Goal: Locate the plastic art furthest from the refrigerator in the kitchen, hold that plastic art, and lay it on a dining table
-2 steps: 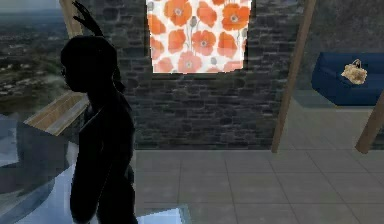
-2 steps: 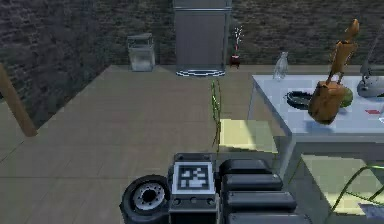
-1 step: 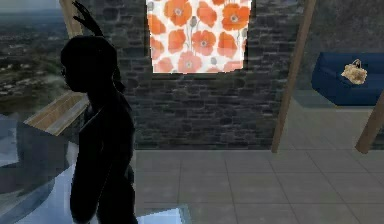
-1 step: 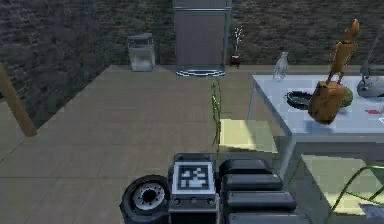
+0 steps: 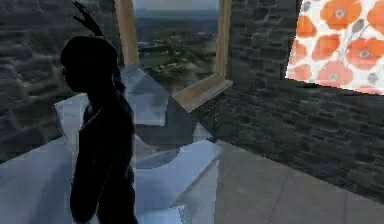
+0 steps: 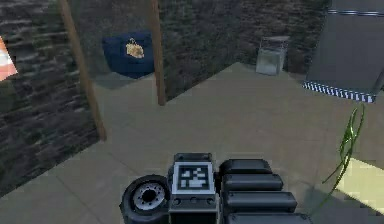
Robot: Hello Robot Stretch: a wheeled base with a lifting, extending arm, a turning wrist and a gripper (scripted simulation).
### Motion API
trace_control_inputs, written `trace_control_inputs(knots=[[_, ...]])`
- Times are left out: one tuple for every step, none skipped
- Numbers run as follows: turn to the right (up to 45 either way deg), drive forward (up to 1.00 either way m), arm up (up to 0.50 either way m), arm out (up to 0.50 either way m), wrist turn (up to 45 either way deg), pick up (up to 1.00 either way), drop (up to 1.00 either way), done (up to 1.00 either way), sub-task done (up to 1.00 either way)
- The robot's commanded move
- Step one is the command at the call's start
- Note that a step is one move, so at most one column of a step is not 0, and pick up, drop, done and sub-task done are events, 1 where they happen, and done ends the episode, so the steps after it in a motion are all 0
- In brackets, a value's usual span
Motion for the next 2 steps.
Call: trace_control_inputs(knots=[[45.0,0.0,0.0,0.0,0.0,0.0,0.0,0.0,0.0],[45.0,0.0,0.0,0.0,0.0,0.0,0.0,0.0,0.0]])
